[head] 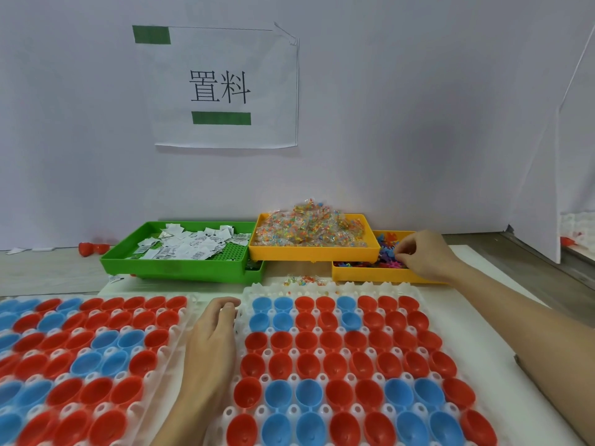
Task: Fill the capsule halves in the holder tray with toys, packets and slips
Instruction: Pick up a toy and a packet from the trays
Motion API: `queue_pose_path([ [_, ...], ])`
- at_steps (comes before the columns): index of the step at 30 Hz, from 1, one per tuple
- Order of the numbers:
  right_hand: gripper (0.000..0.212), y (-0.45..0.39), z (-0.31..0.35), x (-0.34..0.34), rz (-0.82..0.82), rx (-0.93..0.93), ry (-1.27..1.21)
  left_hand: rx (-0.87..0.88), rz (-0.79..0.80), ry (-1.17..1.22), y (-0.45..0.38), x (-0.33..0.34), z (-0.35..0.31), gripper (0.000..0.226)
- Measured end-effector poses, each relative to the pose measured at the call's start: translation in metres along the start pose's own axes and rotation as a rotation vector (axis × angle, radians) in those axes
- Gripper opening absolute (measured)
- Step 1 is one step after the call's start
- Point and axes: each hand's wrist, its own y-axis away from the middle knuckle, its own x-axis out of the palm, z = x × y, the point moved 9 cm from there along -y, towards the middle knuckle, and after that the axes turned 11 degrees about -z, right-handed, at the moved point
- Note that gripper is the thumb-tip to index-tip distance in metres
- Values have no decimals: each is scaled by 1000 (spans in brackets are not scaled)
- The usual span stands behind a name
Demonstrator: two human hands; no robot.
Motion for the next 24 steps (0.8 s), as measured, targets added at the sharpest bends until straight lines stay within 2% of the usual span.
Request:
queue_pose_path([
  [6, 10, -8, 4, 16, 166, -19, 126, -13, -4, 3, -1, 0, 2, 28],
  [12, 20, -11, -3, 16, 174, -8, 48, -24, -10, 8, -1, -1, 4, 27],
  [18, 11, -1, -2, -5, 4, 1, -138, -20, -3, 7, 0, -1, 3, 28],
  [24, 5, 26, 4, -37, -189, 93, -403, -42, 15, -7, 1, 0, 2, 29],
])
